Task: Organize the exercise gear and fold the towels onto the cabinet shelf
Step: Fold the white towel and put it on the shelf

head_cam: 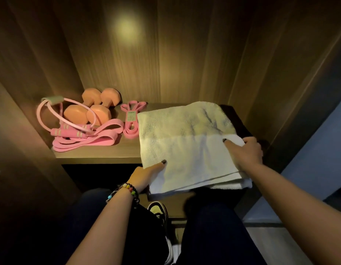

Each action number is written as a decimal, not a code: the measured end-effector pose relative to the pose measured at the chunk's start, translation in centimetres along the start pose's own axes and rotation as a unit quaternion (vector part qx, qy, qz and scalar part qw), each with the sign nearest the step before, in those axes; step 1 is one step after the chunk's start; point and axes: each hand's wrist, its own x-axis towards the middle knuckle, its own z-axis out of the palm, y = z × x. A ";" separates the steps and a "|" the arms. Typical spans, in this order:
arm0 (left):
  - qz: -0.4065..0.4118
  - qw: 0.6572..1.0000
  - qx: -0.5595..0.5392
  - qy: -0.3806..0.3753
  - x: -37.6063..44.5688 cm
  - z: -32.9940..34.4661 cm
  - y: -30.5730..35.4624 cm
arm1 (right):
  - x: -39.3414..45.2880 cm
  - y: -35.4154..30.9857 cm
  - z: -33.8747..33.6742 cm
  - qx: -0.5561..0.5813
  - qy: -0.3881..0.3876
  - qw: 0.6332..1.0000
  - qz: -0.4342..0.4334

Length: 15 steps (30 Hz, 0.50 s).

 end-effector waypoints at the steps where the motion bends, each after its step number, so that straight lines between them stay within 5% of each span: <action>1: -0.009 0.999 -0.040 -0.012 0.0 0.2 0.0 | -0.4 0.4 0.1 0.011 0.002 1.000 0.009; 6: 0.032 0.998 -0.062 -0.001 -0.3 -0.1 0.3 | -0.4 0.5 -0.9 0.133 -0.109 0.980 0.102; 10: 0.023 0.995 -0.088 -0.028 -0.5 -1.2 0.1 | -1.9 1.4 -2.7 0.231 -0.287 0.916 0.156; 15: -0.010 0.979 -0.183 -0.085 -1.2 -2.0 0.7 | -4.2 5.5 -2.4 0.400 -0.359 0.826 0.171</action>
